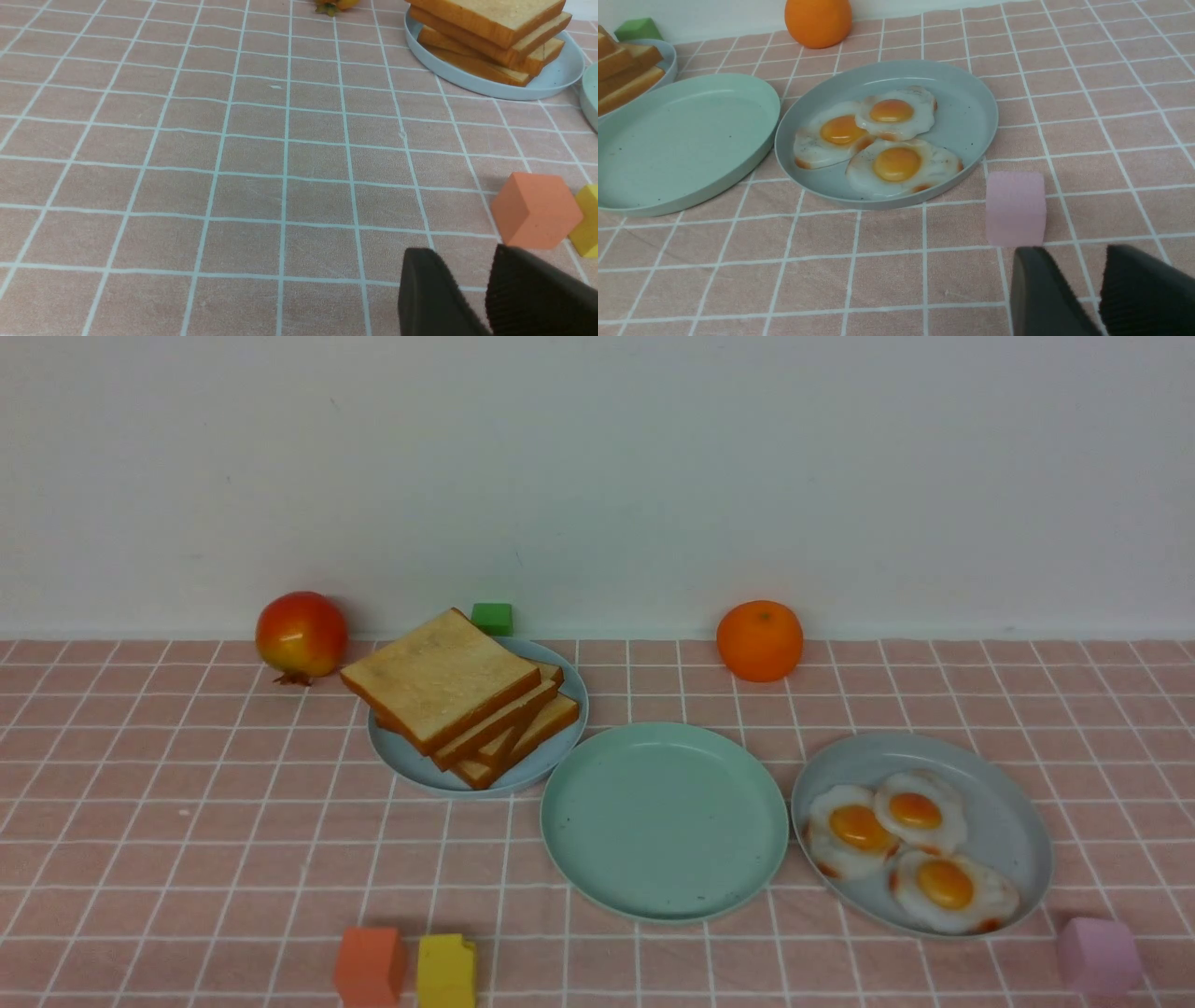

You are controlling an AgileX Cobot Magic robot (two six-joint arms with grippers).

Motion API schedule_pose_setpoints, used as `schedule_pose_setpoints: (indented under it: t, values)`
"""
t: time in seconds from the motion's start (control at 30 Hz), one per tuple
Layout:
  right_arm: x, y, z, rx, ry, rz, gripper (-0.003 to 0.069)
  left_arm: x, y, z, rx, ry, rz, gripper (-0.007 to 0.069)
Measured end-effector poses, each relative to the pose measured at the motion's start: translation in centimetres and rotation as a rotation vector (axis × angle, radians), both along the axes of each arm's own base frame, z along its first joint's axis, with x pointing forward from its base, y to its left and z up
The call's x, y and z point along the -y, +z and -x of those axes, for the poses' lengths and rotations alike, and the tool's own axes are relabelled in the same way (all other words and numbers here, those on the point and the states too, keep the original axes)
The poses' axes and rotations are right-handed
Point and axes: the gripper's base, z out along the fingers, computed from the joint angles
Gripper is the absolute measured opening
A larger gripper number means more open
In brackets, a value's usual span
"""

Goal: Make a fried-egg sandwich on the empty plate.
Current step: Use the left arm to grab a slice of bread

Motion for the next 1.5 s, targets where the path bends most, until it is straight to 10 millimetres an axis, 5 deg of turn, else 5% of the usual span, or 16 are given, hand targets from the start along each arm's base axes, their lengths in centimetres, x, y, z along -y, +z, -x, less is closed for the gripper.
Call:
schedule_pose_setpoints:
  t: [0.57,0.9,1.13,1.5]
  values:
    - [0.0,0.1,0.0,0.014,0.001,0.004,0.0239,0.1,0.1,0.0,0.009,-0.003,0.041,0.0240]
    - [-0.2,2.6,-0.4,0.304,0.025,0.019,0.0239,0.7,0.3,-0.1,0.040,-0.011,0.241,0.0240]
    - [-0.2,3.0,-0.4,0.339,0.013,-0.093,0.0239,0.7,0.3,-0.1,0.045,-0.010,0.248,0.0240]
    - [-0.3,3.6,-0.4,0.400,0.017,-0.178,0.0239,-0.2,3.2,-0.4,0.367,0.078,0.599,0.0240]
